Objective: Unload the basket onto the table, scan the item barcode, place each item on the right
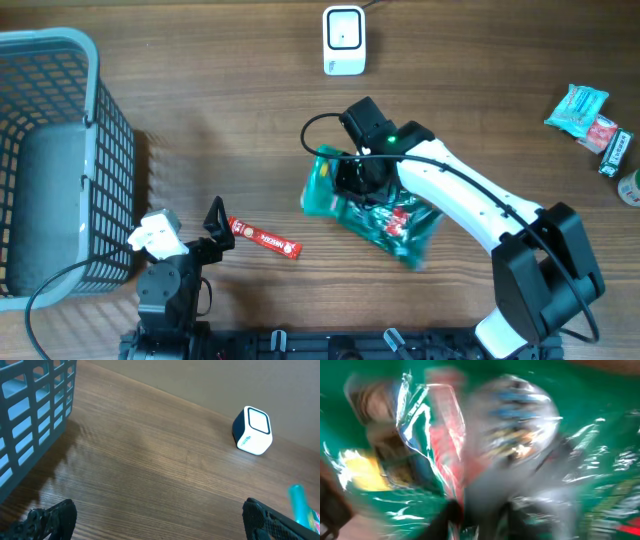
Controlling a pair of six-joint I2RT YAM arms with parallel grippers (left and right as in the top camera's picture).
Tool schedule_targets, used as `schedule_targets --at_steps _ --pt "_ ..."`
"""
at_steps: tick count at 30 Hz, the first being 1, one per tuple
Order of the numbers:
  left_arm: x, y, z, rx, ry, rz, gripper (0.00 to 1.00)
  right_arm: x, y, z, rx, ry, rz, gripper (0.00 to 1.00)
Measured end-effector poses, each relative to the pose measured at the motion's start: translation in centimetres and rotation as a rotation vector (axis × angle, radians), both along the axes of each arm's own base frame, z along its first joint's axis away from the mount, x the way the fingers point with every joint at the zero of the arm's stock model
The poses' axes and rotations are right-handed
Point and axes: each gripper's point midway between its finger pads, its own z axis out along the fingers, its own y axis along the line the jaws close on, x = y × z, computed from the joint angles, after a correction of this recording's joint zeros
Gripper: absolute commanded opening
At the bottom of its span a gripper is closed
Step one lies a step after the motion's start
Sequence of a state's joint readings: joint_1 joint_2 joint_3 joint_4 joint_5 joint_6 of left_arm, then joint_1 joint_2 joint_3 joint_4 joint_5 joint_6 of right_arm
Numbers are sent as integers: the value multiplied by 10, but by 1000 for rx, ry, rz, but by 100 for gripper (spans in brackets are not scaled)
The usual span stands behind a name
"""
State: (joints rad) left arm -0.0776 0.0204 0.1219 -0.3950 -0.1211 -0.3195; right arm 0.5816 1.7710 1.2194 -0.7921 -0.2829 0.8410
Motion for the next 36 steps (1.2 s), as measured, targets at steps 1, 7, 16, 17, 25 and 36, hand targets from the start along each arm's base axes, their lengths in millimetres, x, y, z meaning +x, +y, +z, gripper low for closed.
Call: schedule_targets --at_steps 1,7,16,17,25,36 --pt "0 0 0 0 0 0 100 3 2 1 5 -26 29 100" --pt "0 0 0 0 0 0 100 12 11 15 30 -147 274 99" --pt "0 0 0 0 0 0 100 -5 -56 6 -324 -144 658 100" --pt "0 0 0 0 0 0 100 -9 -58 5 -324 -138 725 100" --pt "0 0 0 0 0 0 100 -35 -62 -27 -255 -127 993 100" --pt "0 0 0 0 0 0 100 -21 -66 -66 -316 -295 993 24"
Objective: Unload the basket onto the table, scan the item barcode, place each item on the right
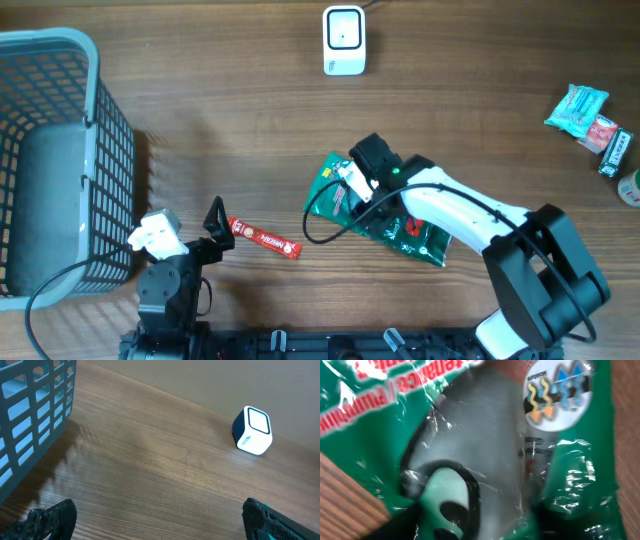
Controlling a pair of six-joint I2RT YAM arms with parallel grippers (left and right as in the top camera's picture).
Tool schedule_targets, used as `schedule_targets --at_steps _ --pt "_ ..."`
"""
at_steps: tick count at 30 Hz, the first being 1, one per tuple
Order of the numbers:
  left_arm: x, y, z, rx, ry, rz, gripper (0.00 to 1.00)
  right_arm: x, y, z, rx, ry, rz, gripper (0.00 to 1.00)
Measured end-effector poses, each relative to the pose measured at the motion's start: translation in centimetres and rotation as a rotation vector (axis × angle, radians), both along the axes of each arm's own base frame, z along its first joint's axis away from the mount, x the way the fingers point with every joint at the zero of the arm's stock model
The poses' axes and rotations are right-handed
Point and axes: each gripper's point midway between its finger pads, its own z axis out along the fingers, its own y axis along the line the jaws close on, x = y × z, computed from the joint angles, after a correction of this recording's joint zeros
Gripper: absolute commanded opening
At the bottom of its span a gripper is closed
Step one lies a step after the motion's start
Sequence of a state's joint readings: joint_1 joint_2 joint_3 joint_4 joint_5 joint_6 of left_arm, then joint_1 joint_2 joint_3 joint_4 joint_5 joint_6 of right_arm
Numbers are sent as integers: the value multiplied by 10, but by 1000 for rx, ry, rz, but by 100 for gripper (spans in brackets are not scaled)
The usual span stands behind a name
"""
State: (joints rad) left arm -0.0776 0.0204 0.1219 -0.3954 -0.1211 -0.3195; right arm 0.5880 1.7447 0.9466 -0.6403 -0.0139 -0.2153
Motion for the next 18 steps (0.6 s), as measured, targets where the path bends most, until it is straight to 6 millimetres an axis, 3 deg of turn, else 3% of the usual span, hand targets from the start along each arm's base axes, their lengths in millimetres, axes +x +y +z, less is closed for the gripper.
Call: schedule_targets --at_steps 1,2,6,9,11,15,18 --pt "0 0 0 0 0 0 100 2 0 0 1 -9 -6 11" --pt "0 0 0 0 0 0 100 3 -1 0 -2 -17 -12 6" --pt "0 0 0 0 0 0 100 6 -3 3 -16 -22 -70 4" --pt "0 0 0 0 0 0 100 -4 -5 10 -39 63 -148 4" --pt "0 0 0 0 -1 0 100 -10 4 29 -16 151 -204 4" --pt "0 0 0 0 0 0 100 -6 50 95 193 281 -271 4" --pt "0 0 0 0 0 0 100 -24 73 124 314 450 -378 4"
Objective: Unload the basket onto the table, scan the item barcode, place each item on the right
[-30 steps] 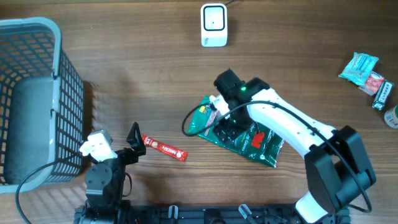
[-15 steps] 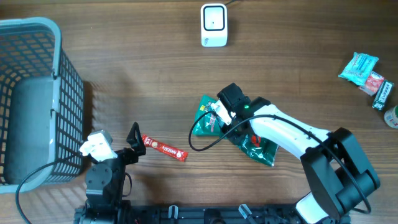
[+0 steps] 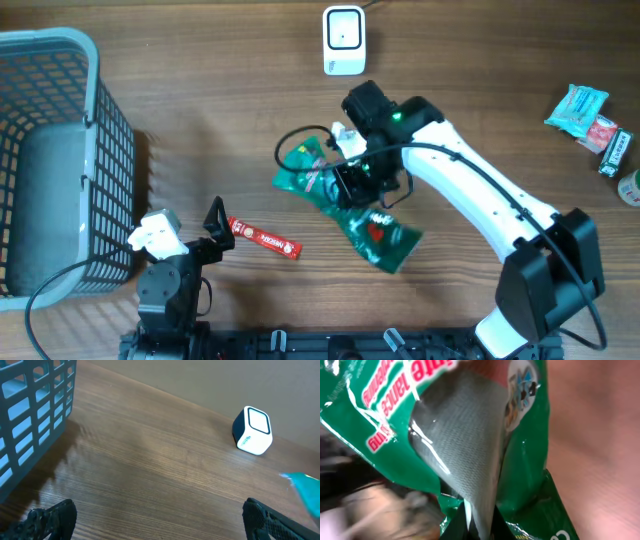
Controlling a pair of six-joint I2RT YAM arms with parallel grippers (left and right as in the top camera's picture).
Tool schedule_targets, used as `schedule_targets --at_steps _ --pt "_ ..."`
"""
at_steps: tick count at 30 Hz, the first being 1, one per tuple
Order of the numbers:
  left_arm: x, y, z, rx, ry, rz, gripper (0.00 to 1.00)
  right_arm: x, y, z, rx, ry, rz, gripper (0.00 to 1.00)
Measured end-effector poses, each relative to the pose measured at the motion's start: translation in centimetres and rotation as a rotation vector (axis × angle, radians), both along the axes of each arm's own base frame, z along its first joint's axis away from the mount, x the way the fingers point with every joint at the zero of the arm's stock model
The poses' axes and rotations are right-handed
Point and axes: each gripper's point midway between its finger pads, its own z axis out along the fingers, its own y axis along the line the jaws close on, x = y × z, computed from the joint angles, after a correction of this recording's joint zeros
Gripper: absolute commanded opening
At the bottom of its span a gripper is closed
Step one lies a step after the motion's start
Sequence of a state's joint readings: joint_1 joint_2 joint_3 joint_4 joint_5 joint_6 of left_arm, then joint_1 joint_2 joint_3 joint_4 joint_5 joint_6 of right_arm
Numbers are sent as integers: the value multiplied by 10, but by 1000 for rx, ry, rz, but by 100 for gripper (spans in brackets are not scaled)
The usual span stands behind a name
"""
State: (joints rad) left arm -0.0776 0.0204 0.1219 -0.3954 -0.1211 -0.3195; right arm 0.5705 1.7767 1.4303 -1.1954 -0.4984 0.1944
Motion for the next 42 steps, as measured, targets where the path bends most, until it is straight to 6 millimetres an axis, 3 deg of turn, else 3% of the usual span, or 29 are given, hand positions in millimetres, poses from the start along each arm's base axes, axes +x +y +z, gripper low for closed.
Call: schedule_targets --at_steps 5,7,9,11,13,16,19,22,23,24,25,27,28,30,36,39,42 --pt "0 0 0 0 0 0 100 -37 5 17 -42 358 -299 5" --pt "0 0 0 0 0 0 100 -48 4 22 -108 492 -438 11" --pt "0 0 0 0 0 0 100 -54 8 29 -146 618 -576 11" --pt "0 0 0 0 0 0 100 -54 13 33 -153 679 -645 6" --pt "0 0 0 0 0 0 100 -39 20 29 -131 658 -713 4" --pt "0 0 0 0 0 0 100 -13 16 13 -169 541 -837 5" --pt "0 0 0 0 0 0 100 36 -13 -11 -263 228 -1003 5" --pt "0 0 0 0 0 0 100 60 -45 -21 -362 25 -1080 5" --pt "0 0 0 0 0 0 100 67 -54 -25 -386 -37 -1085 10" --pt "0 0 0 0 0 0 100 74 -56 -29 -386 -92 -1055 41" --pt "0 0 0 0 0 0 100 81 -55 -33 -366 -139 -1020 60" --pt "0 0 0 0 0 0 100 91 -51 -43 -349 -228 -898 94" --pt "0 0 0 0 0 0 100 90 -50 -49 -360 -252 -829 99" --pt "0 0 0 0 0 0 100 87 -48 -61 -393 -292 -667 99" --pt "0 0 0 0 0 0 100 87 -47 -61 -437 -388 -512 99" --pt "0 0 0 0 0 0 100 83 -29 -61 -458 -477 -421 99" --pt "0 0 0 0 0 0 100 83 -16 -74 -491 -534 -370 100"
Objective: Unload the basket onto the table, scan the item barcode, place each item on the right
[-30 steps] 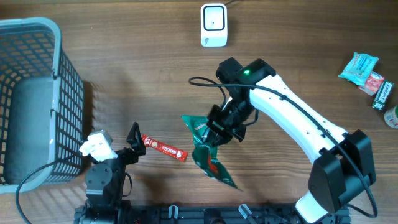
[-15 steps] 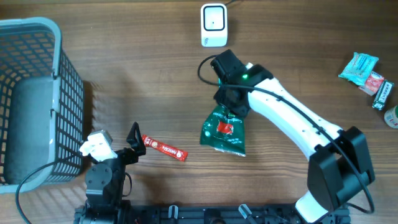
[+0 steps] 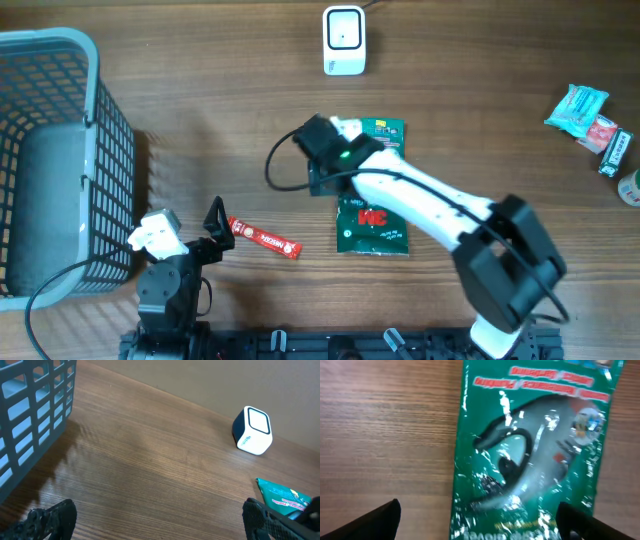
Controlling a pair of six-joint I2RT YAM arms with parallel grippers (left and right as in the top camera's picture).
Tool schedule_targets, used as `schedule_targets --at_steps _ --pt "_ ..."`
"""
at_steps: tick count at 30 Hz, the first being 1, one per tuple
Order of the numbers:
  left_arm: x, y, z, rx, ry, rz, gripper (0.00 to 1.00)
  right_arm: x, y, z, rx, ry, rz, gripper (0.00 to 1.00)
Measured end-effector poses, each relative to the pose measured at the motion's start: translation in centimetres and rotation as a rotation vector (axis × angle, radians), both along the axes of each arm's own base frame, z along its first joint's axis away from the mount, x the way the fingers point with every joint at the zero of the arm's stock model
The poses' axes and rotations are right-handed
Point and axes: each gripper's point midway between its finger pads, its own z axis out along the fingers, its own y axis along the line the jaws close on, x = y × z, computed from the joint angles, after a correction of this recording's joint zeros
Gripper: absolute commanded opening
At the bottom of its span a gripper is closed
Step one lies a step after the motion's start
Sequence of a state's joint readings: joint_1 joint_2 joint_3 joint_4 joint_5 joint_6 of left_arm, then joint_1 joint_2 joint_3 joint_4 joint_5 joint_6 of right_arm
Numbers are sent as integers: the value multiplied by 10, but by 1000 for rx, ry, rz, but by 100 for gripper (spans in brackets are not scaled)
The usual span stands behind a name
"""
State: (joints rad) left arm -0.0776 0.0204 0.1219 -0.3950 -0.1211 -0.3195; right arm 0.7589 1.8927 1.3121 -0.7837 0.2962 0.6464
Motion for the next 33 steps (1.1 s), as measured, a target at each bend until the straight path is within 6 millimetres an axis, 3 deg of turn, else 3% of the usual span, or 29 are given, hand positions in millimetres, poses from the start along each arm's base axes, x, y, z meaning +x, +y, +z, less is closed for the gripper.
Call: schedule_targets --at_steps 4,6,7,9,12,13,19,22,25,29,32,33 --pt "0 0 0 0 0 0 100 3 -12 -35 -98 34 -9 96" --pt "0 0 0 0 0 0 100 8 -15 -38 -120 23 -13 92" --pt "0 0 0 0 0 0 100 9 -15 -39 -128 19 -16 85" --pt "0 0 0 0 0 0 100 8 -17 -40 -143 35 -17 66" --pt "0 0 0 0 0 0 100 -1 -17 -47 -132 127 -7 16" --pt "0 0 0 0 0 0 100 -6 -13 -51 -96 190 3 8" --pt "0 0 0 0 0 0 100 -23 -9 -52 0 364 68 5" --pt "0 0 0 0 0 0 100 -40 24 -45 185 469 204 5" --pt "0 0 0 0 0 0 100 -52 52 -10 419 520 318 4" --pt "0 0 0 0 0 0 100 -29 69 62 621 347 452 5" --pt "0 0 0 0 0 0 100 -38 92 83 780 351 579 4" --pt "0 0 0 0 0 0 99 -42 106 102 907 347 659 5"
